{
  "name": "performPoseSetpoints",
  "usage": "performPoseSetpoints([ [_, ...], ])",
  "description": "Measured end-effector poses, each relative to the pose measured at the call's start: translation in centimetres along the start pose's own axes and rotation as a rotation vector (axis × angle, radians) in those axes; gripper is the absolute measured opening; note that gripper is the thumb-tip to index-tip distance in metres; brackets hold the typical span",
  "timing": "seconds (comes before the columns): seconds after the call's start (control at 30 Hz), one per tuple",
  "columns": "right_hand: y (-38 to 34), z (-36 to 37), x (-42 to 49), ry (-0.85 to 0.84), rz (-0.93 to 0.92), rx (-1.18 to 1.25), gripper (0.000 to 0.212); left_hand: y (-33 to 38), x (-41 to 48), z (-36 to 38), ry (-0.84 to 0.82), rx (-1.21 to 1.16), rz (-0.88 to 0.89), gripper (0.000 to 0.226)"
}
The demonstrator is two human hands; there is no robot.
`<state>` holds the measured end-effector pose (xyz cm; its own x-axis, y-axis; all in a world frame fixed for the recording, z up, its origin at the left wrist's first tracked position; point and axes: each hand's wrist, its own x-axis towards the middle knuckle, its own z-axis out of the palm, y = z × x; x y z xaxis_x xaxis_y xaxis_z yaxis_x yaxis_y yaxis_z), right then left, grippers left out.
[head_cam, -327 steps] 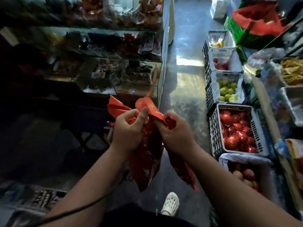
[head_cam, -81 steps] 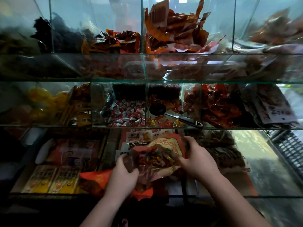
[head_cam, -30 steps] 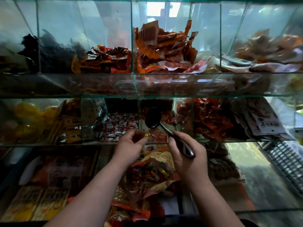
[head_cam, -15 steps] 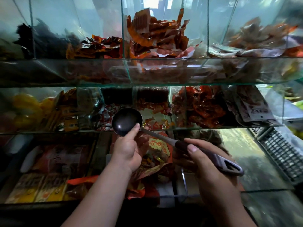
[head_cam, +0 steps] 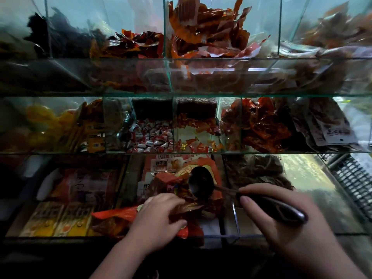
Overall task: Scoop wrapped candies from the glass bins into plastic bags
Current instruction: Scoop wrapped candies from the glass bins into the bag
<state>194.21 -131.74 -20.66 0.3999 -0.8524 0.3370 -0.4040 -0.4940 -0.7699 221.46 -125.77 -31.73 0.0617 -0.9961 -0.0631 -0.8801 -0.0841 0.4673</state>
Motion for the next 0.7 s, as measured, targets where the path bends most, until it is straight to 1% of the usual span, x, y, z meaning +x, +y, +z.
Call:
performPoseSetpoints([
  [0.07, 0.4, 1.5, 0.7, -0.063, 0.057, 0.006, 0.017, 0.7, 1.2, -0.3, 0.026, 0.053, 0.031, 0.028],
  [0.13, 0.7, 2.4, 1.2, -0.094, 0.102, -0.003, 0.020, 1.2, 2.1, -0.4, 0.038, 0.047, 0.026, 0.023],
  [0.17, 0.7, 2.5, 1.4, -0.119, 0.120, -0.003, 0.019, 1.3, 2.3, -0.4, -0.018, 0.043, 0.036, 0.022],
  [0.27, 1.3, 1.8, 2.0, -0.248, 0.234, -0.016, 0.014, 1.0, 1.8, -0.5, -0.343, 0.027, 0.110, 0.013],
  [0.3, 1.7, 1.5, 2.2, -0.263, 0.282, -0.021, 0.013, 0.7, 1.5, -0.6, -0.407, 0.025, 0.115, 0.009],
  [0.33, 2.1, 1.3, 2.4, -0.247, 0.306, -0.030, 0.014, 0.4, 1.2, -0.7, -0.430, 0.008, 0.097, 0.006],
  [0.37, 2.6, 1.4, 2.7, -0.207, 0.303, -0.060, 0.016, 0.3, 1.1, -0.7, -0.429, -0.028, 0.067, 0.003],
  [0.4, 2.9, 1.6, 3.0, -0.159, 0.291, -0.105, 0.016, 0.4, 1.0, -0.7, -0.411, -0.068, 0.030, 0.007],
  [0.47, 3.5, 2.7, 3.6, -0.094, 0.273, -0.163, 0.013, 1.1, 0.9, -0.4, -0.327, -0.102, -0.006, 0.012],
  [0.57, 4.4, 4.7, 4.4, -0.124, 0.203, -0.173, 0.012, 3.2, 0.8, 0.6, -0.195, 0.010, 0.042, 0.011],
  [0.63, 4.5, 5.4, 4.9, -0.155, 0.110, -0.168, 0.011, 4.2, 0.6, 1.3, -0.155, 0.067, 0.079, 0.016],
  [0.7, 4.8, 5.6, 4.9, -0.150, 0.017, -0.146, 0.013, 4.4, 0.5, 1.6, -0.143, 0.040, 0.075, 0.016],
])
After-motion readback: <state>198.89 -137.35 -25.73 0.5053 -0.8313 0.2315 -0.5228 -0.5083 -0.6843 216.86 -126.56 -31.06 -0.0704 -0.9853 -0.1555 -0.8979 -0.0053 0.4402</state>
